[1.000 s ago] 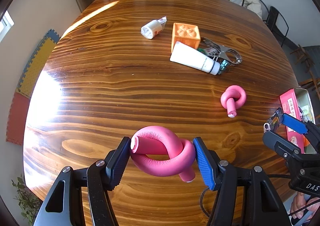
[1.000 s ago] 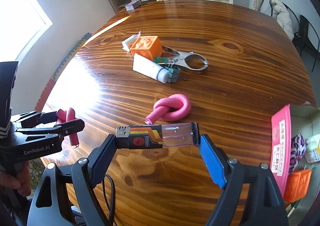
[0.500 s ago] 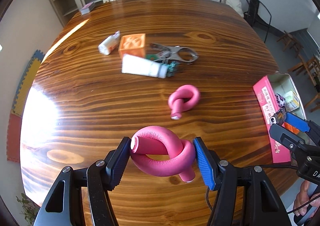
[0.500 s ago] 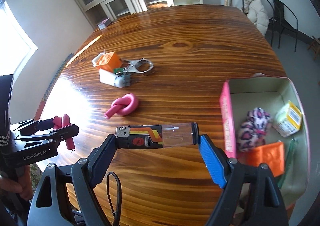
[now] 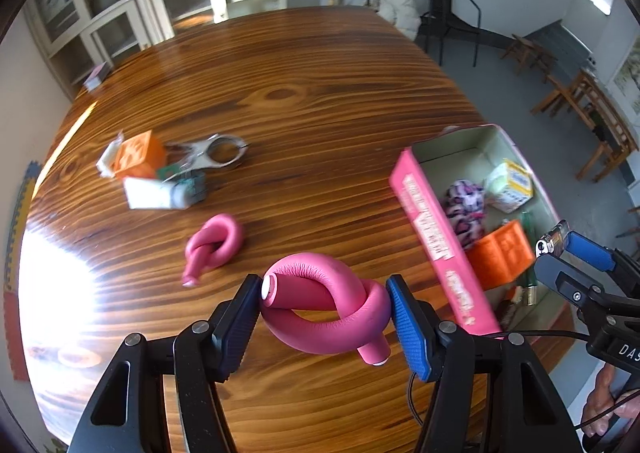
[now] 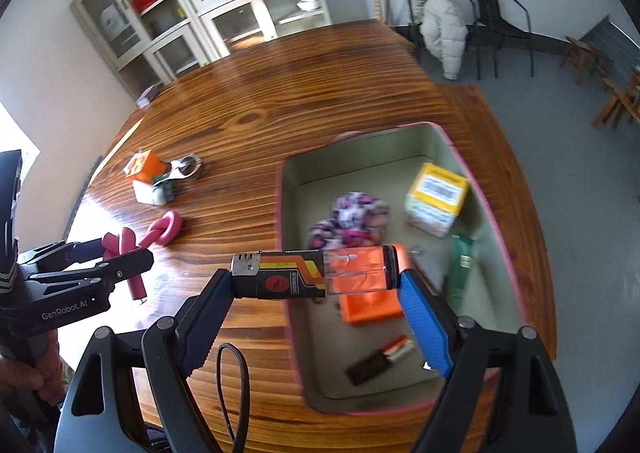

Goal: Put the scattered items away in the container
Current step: 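Carry the pink roller and lighter over the pink tin and release both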

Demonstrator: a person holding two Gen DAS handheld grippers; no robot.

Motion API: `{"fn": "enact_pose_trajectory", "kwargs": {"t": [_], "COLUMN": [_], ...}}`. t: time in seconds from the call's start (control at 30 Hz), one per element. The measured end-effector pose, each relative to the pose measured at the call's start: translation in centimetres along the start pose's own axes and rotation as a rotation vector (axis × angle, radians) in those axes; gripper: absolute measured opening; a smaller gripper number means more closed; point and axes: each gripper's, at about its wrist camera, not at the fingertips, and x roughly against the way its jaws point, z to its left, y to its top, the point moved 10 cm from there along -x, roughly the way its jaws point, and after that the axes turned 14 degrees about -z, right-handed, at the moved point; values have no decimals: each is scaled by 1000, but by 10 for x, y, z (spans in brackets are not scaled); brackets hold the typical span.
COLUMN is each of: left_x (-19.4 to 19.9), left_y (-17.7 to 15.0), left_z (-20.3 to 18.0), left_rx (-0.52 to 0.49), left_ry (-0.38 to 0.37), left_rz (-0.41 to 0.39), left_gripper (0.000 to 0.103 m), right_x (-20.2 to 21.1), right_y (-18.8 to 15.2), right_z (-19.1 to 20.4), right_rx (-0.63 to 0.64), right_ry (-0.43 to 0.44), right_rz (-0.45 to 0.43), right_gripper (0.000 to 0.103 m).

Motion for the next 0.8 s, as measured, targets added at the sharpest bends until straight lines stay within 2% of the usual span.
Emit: {"fn": "enact_pose_trajectory", "kwargs": {"t": [0.23, 0.4, 0.57, 0.8], "left_x": [-8, -12, -14, -21], "left_y": [14, 22, 24, 33], "left_z": [-73, -119, -145, -158], "left_rx": [-85, -140, -168, -161], "left_ry": [-109, -180, -225, -254], "left_rz": [-5, -8, 3, 11], "left_gripper": [65, 65, 65, 65], "right_x": [29, 41, 45, 37], "right_y": [-7, -15, -17, -18], "right_z": [-63, -90, -90, -77], "right_rx": [-80, -130, -118, -62], "right_ry": [-95, -131, -115, -91], "right_rz": [-27, -32, -34, -23], "right_gripper": [86, 86, 86, 86]}}
